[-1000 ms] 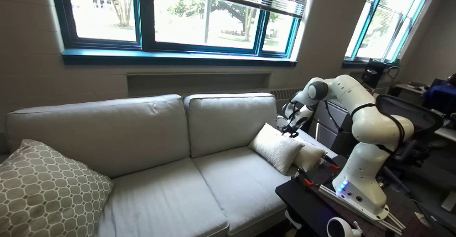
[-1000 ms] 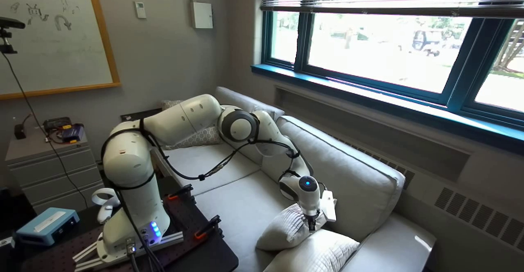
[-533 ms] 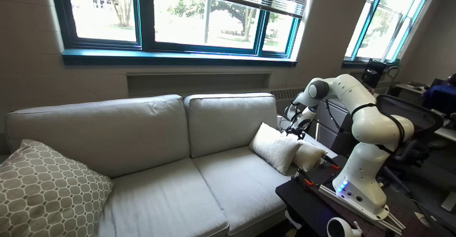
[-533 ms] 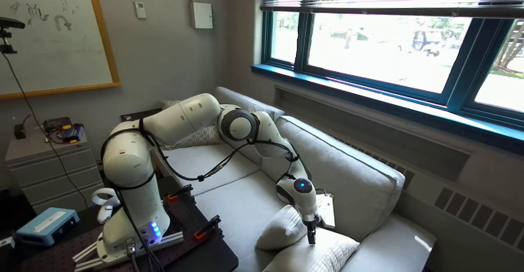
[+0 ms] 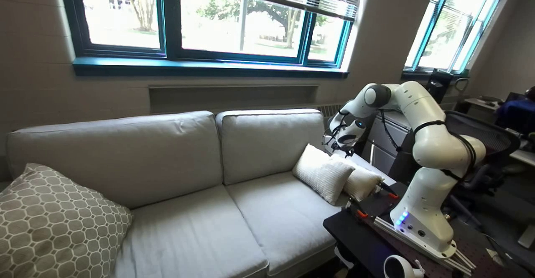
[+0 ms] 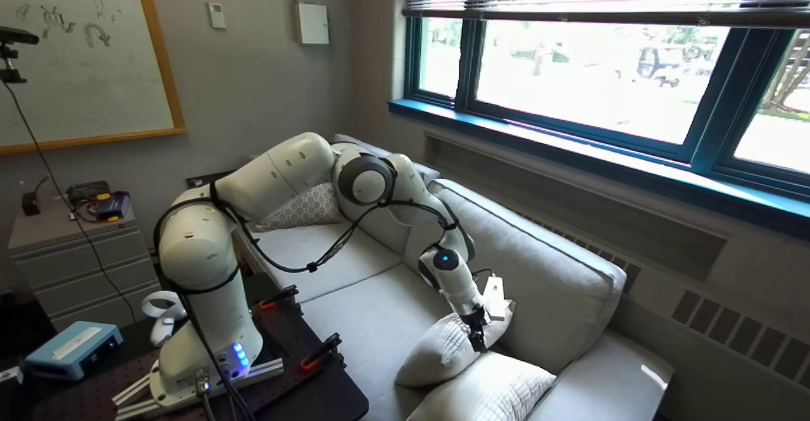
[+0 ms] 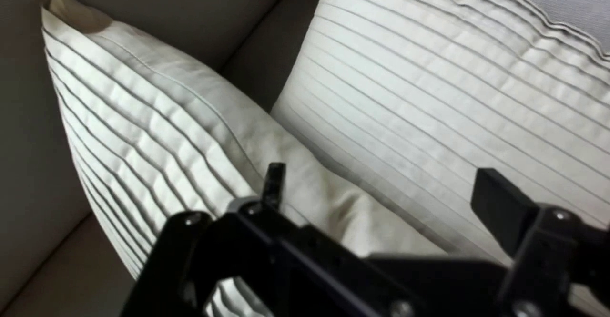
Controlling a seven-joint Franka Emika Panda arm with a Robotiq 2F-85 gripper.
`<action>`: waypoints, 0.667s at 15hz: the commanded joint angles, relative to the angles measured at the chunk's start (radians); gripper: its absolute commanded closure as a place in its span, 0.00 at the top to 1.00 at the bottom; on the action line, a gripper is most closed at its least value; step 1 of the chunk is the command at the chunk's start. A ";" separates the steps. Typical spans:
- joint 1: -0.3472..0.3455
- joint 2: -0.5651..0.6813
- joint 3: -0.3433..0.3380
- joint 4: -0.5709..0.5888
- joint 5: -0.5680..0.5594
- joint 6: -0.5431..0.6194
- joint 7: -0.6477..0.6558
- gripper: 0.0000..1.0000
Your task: Arrange the small pillows on the right side of the sofa
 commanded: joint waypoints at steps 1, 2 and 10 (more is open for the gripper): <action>-0.004 -0.104 0.086 -0.046 0.102 0.110 -0.125 1.00; 0.008 -0.117 0.097 -0.043 0.111 0.140 -0.131 1.00; 0.171 -0.207 0.088 -0.140 0.067 -0.001 -0.261 1.00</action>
